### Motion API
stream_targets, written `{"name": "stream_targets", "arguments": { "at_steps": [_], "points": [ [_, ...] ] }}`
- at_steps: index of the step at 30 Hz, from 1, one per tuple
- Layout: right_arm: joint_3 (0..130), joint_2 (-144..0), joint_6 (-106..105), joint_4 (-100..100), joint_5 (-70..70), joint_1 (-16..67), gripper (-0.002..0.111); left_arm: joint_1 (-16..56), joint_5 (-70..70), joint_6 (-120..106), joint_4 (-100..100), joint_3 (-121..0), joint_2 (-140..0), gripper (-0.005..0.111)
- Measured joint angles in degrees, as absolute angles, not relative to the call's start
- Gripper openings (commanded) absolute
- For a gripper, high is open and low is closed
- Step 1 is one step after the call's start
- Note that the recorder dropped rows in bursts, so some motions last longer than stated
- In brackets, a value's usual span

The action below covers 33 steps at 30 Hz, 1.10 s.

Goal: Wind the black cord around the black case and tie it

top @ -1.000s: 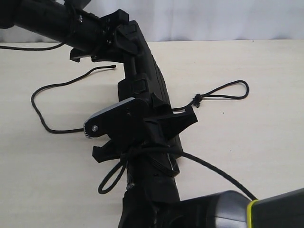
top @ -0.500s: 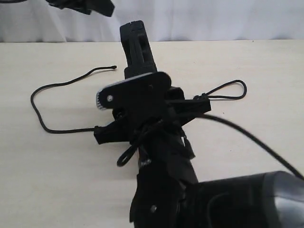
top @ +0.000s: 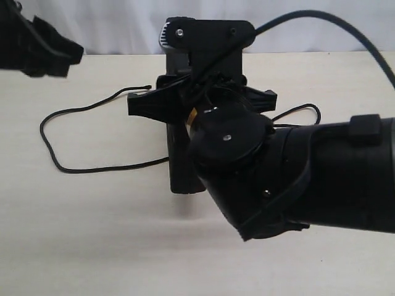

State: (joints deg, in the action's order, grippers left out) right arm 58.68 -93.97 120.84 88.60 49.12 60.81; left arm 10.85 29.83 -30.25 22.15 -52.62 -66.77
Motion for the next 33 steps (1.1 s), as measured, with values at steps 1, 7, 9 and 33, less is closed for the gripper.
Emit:
{"name": "stream_targets", "arguments": {
  "at_steps": [1,7,9,33],
  "points": [
    [58.91,-93.97,120.84,88.14,48.82,60.72,0.004,12.34,27.18,-31.35,22.62,-50.5,-65.67,0.045],
    [59.82,-93.97,120.84,84.9,45.28,58.41,0.004,20.93,14.77,-36.49,23.85,-38.16,-62.41,0.045],
    [59.82,-93.97,120.84,84.32,43.74,57.76,0.004,21.52,12.97,-36.91,23.85,-35.45,-62.41,0.045],
    [63.79,-93.97,120.84,76.38,45.24,55.52,0.004,21.52,11.94,-37.32,24.07,-32.39,-63.96,0.067]
  ]
}}
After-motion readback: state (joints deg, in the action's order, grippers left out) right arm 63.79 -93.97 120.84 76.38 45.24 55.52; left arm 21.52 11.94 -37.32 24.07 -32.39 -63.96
